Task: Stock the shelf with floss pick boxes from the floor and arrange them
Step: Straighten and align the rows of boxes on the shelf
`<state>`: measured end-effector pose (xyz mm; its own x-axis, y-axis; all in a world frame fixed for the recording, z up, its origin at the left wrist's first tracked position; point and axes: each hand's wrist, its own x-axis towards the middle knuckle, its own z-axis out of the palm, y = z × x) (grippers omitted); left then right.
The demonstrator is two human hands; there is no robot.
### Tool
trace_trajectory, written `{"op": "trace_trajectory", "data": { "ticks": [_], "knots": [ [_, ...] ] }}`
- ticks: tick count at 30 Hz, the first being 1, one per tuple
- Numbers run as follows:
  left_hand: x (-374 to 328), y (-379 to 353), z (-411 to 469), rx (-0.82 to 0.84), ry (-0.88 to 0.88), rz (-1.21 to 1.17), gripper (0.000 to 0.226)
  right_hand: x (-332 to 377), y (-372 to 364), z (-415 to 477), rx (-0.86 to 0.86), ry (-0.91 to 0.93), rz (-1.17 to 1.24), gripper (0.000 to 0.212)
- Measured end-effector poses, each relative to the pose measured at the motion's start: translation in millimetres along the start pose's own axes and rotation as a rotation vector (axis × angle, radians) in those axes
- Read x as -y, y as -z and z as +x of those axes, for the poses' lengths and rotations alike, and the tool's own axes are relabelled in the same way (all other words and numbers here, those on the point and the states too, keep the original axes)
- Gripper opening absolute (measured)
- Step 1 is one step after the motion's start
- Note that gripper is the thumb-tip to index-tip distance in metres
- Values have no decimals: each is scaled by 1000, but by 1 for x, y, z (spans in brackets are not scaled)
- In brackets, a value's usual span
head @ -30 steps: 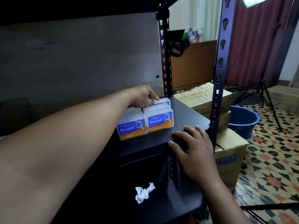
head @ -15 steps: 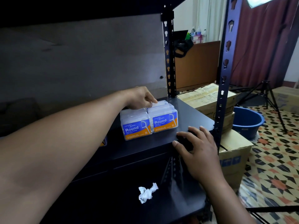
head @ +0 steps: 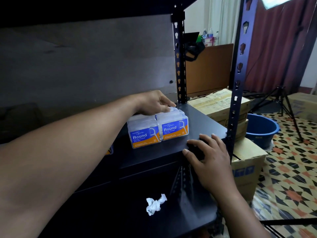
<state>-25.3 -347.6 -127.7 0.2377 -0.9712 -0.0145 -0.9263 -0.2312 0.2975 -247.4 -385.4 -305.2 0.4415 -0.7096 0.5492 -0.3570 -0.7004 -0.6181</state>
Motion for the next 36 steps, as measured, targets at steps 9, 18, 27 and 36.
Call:
{"op": "trace_trajectory", "data": {
  "ticks": [9,18,27,36],
  "knots": [
    [5,-5,6,41,-34,40,29,1,2,-1,10,-7,-1,31],
    [11,-7,3,16,-29,40,28,1,-1,0,-15,3,10,30],
    [-1,-6,-11,17,-19,168,87,3,1,-1,6,-5,3,32],
    [7,-11,-10,-2,1,261,93,3,2,-1,14,-9,-3,32]
  ]
}}
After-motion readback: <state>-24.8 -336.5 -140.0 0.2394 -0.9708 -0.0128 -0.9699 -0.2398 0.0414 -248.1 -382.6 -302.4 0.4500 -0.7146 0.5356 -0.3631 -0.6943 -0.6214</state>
